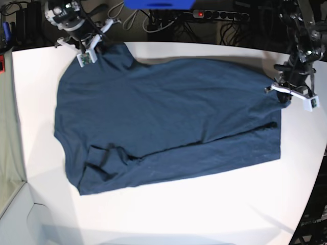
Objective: Layout the t-shirt on the table in an organized manner, then fold the t-shirt properly
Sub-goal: 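Drag the shirt corner with the right gripper away from the left gripper, then release and regrasp the shirt edges with both grippers, pulling them taut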
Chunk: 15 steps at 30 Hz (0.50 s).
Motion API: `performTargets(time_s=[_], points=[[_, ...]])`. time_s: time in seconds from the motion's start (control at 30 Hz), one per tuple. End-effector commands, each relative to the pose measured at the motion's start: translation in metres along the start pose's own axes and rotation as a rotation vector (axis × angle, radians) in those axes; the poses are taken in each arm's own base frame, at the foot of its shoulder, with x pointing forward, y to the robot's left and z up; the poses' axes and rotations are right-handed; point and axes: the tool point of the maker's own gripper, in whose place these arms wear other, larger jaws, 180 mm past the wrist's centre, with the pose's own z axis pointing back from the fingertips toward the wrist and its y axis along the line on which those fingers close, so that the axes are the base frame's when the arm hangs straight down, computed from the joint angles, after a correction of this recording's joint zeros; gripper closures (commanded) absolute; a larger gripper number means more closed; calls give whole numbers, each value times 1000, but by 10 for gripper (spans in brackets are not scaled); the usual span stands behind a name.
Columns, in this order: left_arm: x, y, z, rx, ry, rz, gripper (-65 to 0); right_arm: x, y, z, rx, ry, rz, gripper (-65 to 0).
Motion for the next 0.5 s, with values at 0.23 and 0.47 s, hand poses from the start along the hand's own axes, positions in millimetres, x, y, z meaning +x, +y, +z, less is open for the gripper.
performTargets(time_s=[0.23,0.47], points=[[-10,13,-1,24,22,-16,-3,7,1,4,4,-34,-6,0],[-31,22,6,45,71,-18,-226,7,-1,4,1,-33,-5,0]])
